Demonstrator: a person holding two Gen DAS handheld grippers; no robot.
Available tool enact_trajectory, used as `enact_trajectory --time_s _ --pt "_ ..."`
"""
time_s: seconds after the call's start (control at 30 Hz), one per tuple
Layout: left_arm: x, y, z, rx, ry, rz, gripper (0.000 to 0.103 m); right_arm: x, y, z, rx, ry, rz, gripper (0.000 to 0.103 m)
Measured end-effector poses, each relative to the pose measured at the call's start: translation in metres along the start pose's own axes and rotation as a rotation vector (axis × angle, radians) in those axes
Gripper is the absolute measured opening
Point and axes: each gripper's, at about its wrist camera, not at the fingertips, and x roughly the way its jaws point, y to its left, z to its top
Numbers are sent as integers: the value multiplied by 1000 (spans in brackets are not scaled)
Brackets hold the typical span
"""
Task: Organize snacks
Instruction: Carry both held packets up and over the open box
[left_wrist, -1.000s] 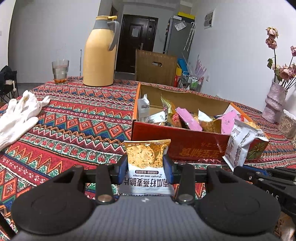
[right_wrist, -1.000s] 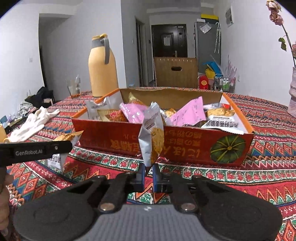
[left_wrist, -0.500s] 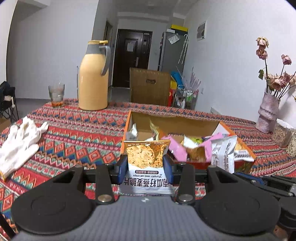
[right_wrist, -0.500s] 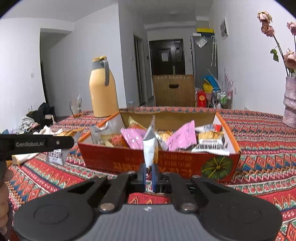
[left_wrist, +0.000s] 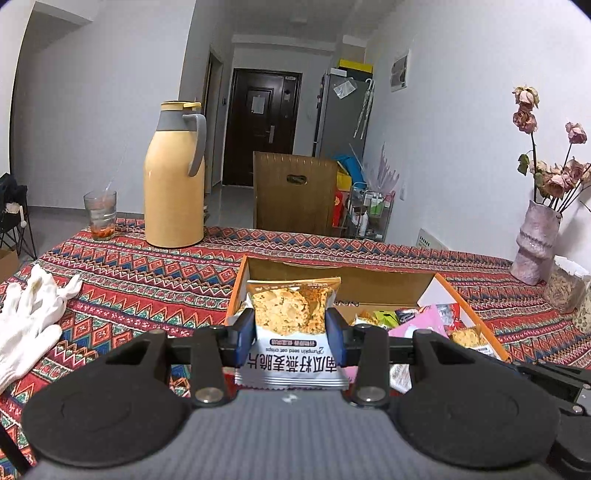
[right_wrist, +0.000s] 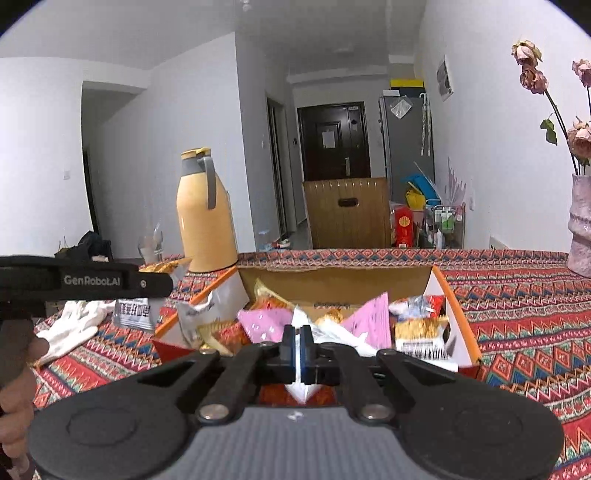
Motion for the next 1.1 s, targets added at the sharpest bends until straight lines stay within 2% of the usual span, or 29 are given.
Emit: enact_trajectory --time_s 0.1,0.17,0.23,0.27,0.3,0.33,0.4,0.47,0.7,0.87,0.93,0.97,1.0,1.1 --pt "5 0 -1 -3 11 0 42 8 -5 -1 15 17 -7 3" --pt "6 1 -5 -8 20 -3 42 11 -8 -5 34 30 -15 11" --pt "5 3 -9 -12 28 -8 42 15 -11 -10 47 57 -19 33" --pt "4 5 -12 -10 34 -12 42 15 -11 -13 48 69 -21 50" --pt "3 6 -16 -7 39 -13 42 13 -10 -17 32 79 -19 61" --pt "2 7 -19 -3 45 -14 42 12 -7 -22 12 90 -16 63" --pt "1 10 -26 2 61 -14 42 12 -3 -32 -25 136 -9 79" --pt "0 13 -33 -2 78 -14 42 16 0 -41 -27 194 -8 86" --pt "-3 21 -45 -16 107 0 42 46 24 -55 22 350 35 86" --pt "-8 27 -50 -14 111 4 42 55 44 -65 -30 403 -3 83" --pt "-10 29 -51 -12 111 4 42 52 48 -67 -58 395 -21 71" --pt "-11 30 -51 -13 111 4 42 50 48 -67 -58 390 -17 54" --pt "-12 30 -51 -14 110 4 42 49 44 -64 -52 391 -8 43" --pt "-15 29 -51 -14 105 -2 42 44 42 -61 -42 382 0 40"
